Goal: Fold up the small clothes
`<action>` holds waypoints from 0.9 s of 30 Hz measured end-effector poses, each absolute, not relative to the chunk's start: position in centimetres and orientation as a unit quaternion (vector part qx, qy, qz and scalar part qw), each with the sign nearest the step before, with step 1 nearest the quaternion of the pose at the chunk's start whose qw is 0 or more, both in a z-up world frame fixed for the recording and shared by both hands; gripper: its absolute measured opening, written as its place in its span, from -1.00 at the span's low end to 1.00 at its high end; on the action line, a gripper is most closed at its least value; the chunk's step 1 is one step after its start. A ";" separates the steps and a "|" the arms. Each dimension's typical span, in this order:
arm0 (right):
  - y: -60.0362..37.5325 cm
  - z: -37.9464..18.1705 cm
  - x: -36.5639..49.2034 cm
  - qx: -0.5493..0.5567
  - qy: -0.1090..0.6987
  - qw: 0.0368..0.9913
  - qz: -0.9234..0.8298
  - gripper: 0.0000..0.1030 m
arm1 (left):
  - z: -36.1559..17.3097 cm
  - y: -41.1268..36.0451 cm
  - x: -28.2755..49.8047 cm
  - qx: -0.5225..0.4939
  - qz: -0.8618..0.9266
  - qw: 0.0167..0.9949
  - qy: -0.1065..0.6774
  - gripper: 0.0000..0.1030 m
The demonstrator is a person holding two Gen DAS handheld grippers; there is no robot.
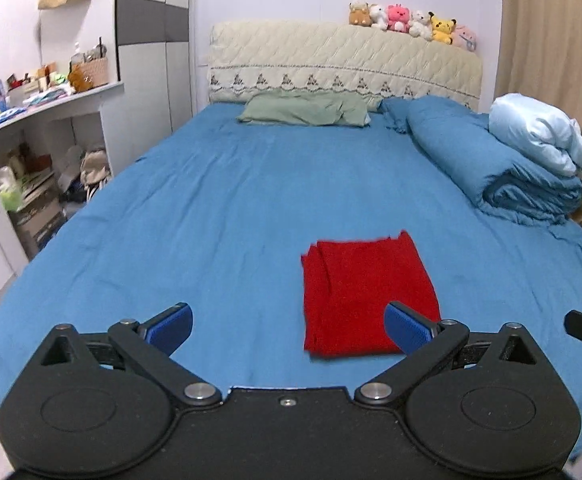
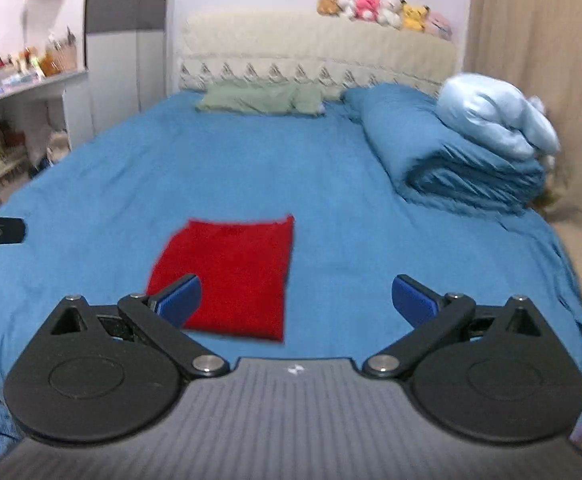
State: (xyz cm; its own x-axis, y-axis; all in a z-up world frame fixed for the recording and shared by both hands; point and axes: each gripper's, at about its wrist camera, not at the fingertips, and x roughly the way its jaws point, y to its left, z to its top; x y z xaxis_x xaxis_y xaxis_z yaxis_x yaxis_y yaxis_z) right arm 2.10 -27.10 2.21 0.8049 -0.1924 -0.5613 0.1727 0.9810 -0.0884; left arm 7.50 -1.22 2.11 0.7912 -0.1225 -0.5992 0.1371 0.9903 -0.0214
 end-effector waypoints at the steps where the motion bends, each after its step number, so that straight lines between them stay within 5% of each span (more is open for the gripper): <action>1: -27.0 2.1 1.2 -0.015 0.304 0.947 -0.100 1.00 | 1.9 -1.2 6.9 0.013 -0.068 0.945 0.318 1.00; 27: -25.7 -0.4 -2.5 0.034 0.361 0.925 -0.117 1.00 | -1.3 -0.7 2.6 0.051 -0.071 0.937 0.338 1.00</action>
State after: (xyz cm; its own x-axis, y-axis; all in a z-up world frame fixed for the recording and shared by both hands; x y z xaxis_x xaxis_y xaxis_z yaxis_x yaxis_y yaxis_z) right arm -2.50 -25.66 -0.38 0.7117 -0.1917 -0.6758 0.2404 0.9704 -0.0221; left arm 2.56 -0.69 -1.33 0.7613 -0.0978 -0.6410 0.1671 0.9848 0.0483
